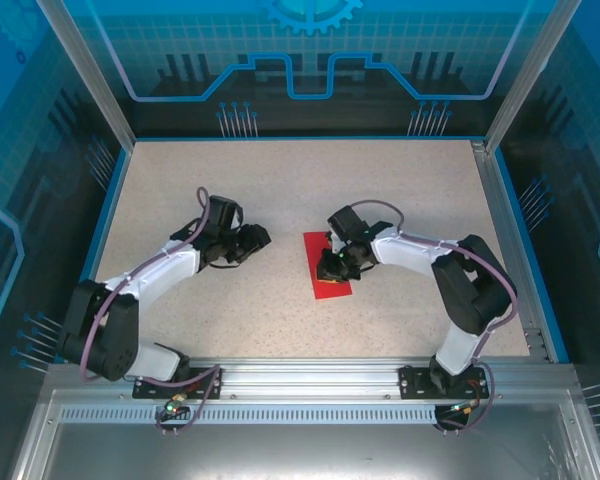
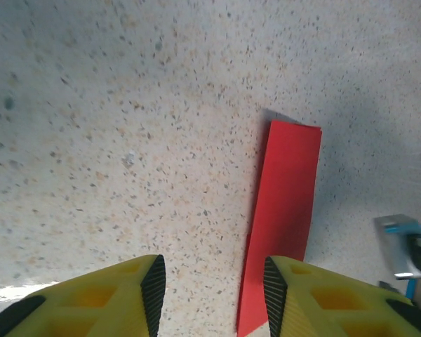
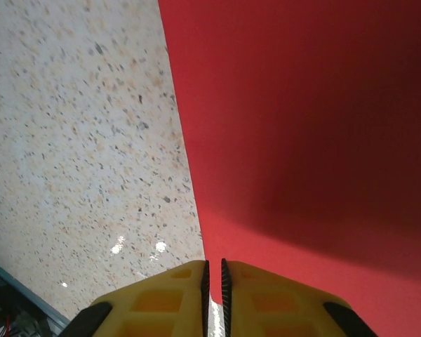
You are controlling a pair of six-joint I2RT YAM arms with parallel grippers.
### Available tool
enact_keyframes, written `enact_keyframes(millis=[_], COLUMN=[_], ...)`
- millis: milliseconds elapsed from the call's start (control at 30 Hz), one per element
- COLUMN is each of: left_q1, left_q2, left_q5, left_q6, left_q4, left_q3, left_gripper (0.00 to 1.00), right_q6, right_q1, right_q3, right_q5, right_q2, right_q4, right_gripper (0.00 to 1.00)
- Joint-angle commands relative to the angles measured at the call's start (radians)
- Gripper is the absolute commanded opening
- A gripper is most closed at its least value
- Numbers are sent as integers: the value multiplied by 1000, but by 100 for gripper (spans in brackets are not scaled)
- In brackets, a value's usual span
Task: Fold a paper plane with a square sheet of paper (pick it up from the middle)
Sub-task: Turn over the paper at the center of the table, then third fold the triangle at the center of the table.
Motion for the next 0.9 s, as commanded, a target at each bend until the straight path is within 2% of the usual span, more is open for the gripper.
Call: enact_keyframes(millis=[0, 267, 467, 600, 767, 867], left_q1=[-6, -39, -47, -47, -67, -97], left_q2=[26, 66, 119, 204, 309, 358], left_q5=[78, 92, 122, 180, 218, 217], left_q6=[-67, -24, 5, 14, 6, 6], left_q4=[-23, -55, -71, -46, -17, -15], left_q3=[59, 117, 167, 230, 292, 314], left_gripper=[45, 45, 41, 34, 27, 25], right_q6=[62, 137, 177, 148, 121, 166], right_q1=[16, 61, 86, 89, 76, 44], right_q3=[-13, -17, -22, -28, -86, -191], right_q5=[-24, 58, 81, 112, 311, 351], right_q2=[10, 136, 139, 10, -213, -315], right_q4=[78, 133, 240, 246, 102, 115], right_gripper=[15, 15, 19, 23, 41, 51])
